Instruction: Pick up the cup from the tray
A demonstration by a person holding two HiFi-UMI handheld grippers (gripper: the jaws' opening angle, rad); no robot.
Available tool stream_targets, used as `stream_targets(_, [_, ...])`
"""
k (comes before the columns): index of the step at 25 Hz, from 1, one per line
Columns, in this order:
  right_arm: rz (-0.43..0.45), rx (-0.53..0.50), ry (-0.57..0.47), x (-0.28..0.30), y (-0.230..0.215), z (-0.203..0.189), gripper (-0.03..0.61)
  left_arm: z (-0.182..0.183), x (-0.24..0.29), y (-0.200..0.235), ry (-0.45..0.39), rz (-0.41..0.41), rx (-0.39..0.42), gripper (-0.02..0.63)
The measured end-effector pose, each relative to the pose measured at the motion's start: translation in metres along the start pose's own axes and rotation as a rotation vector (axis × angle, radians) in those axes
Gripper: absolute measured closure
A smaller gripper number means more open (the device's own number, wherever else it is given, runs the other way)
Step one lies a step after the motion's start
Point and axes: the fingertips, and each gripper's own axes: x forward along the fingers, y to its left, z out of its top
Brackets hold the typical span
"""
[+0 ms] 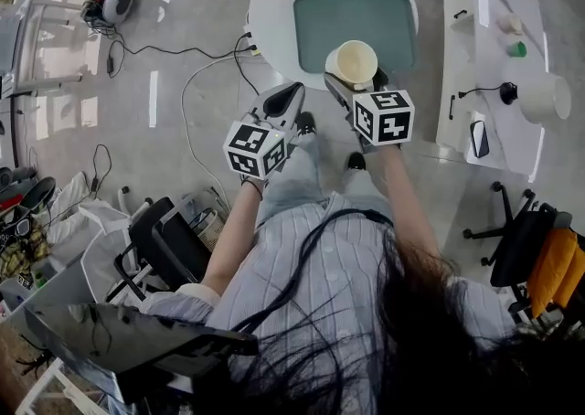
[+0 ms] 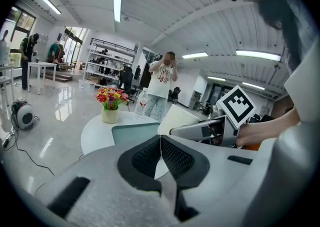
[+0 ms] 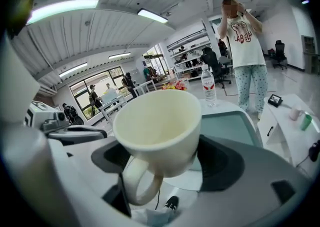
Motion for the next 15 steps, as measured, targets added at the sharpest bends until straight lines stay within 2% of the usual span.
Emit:
stream_targets(7, [0.085, -0.034, -0.001, -0.047, 0.004, -0.009, 0.181, -0.013, -0.015, -0.036, -0.033, 0.081, -0.023, 0.6])
stream_targets(15, [0.182, -0.109, 0.017, -0.084, 0.004, -0.028, 0.18, -0.034, -0.035, -0.061, -0.088, 0.22, -0.079, 0.6])
